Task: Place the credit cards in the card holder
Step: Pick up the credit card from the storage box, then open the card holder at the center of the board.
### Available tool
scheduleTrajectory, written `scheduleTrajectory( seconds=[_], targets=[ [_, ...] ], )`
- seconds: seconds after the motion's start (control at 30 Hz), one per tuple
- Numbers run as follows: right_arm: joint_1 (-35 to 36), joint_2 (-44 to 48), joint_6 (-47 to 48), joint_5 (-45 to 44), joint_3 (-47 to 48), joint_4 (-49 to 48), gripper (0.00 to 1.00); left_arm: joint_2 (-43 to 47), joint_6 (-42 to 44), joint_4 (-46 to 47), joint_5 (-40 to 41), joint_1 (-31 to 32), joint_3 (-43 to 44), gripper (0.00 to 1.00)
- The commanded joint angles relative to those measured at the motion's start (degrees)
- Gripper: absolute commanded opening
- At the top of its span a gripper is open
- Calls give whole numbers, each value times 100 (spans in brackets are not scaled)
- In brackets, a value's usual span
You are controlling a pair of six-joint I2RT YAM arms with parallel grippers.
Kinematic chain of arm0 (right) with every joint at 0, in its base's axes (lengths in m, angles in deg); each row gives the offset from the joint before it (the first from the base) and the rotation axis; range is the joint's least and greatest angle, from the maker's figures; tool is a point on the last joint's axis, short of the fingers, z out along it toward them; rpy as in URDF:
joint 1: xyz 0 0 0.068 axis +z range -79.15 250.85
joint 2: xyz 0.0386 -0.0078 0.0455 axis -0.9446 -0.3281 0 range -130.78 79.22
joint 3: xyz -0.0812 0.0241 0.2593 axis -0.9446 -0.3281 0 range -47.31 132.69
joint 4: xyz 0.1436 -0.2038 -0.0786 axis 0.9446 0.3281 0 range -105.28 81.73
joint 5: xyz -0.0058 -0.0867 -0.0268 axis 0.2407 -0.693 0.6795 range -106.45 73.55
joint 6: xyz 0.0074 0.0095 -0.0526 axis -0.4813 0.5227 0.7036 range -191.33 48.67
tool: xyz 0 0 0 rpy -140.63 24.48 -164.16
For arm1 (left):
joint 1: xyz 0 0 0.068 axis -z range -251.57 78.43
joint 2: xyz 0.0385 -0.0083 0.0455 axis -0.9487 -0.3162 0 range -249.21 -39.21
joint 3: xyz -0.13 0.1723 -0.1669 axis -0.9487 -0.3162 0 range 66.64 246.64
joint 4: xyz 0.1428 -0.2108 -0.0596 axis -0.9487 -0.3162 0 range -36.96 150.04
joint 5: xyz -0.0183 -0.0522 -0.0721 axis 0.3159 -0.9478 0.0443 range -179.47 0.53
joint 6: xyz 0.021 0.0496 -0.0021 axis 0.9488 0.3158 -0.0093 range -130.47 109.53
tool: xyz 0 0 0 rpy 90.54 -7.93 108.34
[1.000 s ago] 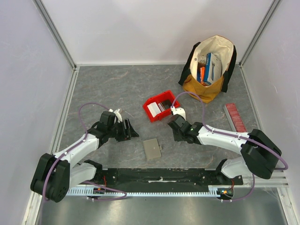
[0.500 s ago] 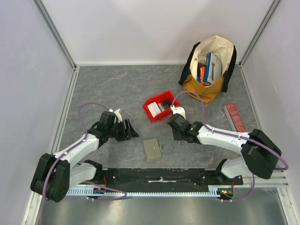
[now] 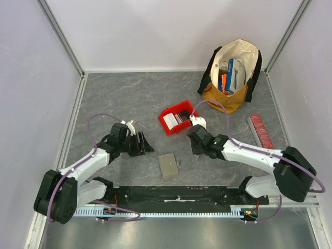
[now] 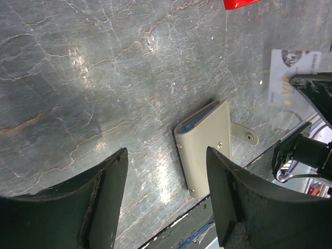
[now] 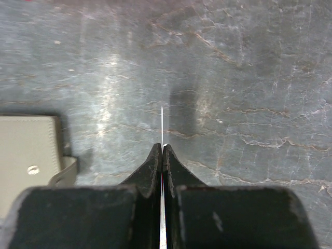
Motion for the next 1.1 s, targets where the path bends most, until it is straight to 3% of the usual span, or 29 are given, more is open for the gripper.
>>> scheduleTrajectory(
  seconds=[0.0, 0.13, 0.23, 0.3, 0.37, 0.5, 0.83, 1.07],
  targets=[
    [-23, 832, 132, 551, 296, -175, 0, 172, 132, 65, -10, 8, 144, 65],
    [12, 1229, -34, 1386, 261, -562, 0, 453, -26, 20, 166, 25, 65, 62],
    [144, 1291, -429, 1625, 138, -974, 0, 585, -114, 20, 157, 34, -5, 53],
    [301, 1221, -693, 1687, 59, -1256, 0, 673, -167, 20, 166, 43, -84, 40],
    [468, 1090, -878, 1687, 24, -1476, 0, 734, -211, 11, 140, 69, -163, 18],
    [811, 730, -1098, 1319, 103, -1495, 0, 848, -281, -24, 157, 122, -287, 2],
    [1041, 333, -1143, 502, -11, -994, 0, 840, -484, -217, 851, 930, -190, 2],
    [1032, 237, -1108, 439, -170, -879, 0, 349, -624, -121, 1159, 1493, 3, 2]
  ],
)
